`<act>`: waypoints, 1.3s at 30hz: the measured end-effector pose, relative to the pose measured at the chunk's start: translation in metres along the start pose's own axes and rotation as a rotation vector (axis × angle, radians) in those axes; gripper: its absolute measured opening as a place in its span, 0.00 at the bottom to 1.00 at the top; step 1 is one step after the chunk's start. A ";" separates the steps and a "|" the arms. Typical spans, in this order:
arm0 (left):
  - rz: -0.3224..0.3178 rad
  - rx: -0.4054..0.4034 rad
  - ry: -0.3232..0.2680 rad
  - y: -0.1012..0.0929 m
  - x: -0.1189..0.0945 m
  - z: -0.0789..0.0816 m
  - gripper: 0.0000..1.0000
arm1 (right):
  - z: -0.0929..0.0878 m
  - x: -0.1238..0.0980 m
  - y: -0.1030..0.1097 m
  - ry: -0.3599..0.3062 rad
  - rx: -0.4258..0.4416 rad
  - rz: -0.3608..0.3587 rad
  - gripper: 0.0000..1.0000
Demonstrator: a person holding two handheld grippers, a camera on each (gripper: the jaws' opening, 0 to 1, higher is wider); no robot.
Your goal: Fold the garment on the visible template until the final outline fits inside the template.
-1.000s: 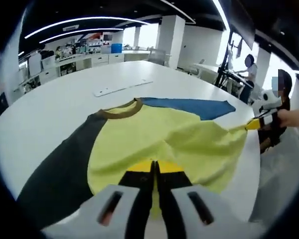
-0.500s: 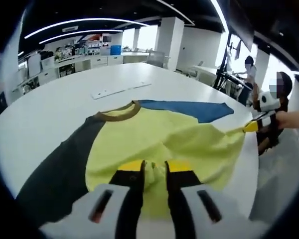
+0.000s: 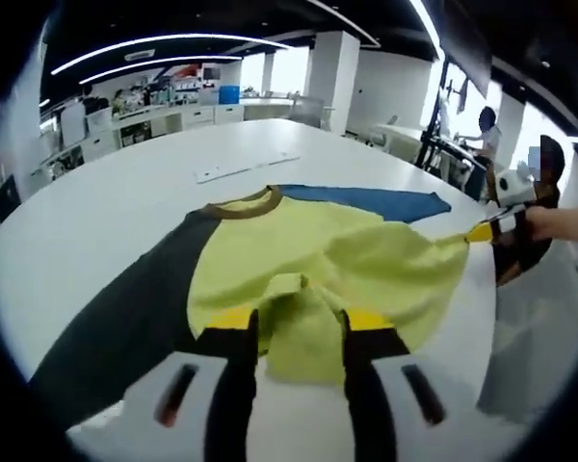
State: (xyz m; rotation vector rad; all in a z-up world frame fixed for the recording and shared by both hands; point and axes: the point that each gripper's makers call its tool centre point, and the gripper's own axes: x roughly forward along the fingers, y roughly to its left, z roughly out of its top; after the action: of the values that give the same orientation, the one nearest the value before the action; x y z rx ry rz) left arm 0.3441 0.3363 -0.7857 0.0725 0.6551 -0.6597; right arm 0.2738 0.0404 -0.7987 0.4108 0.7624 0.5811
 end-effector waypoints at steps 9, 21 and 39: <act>0.057 -0.077 0.068 0.012 0.006 -0.031 0.20 | -0.001 0.000 -0.002 0.003 0.003 -0.003 0.00; 0.062 -0.083 0.127 0.015 0.017 -0.050 0.13 | -0.003 -0.001 -0.002 0.005 0.009 -0.005 0.00; 0.062 -0.151 0.131 0.013 -0.011 -0.072 0.00 | -0.002 -0.004 -0.002 -0.006 0.015 -0.007 0.00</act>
State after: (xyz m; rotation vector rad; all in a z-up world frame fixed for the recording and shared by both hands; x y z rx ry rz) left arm 0.3058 0.3714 -0.8382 -0.0038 0.8235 -0.5471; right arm 0.2711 0.0371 -0.7990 0.4236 0.7630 0.5681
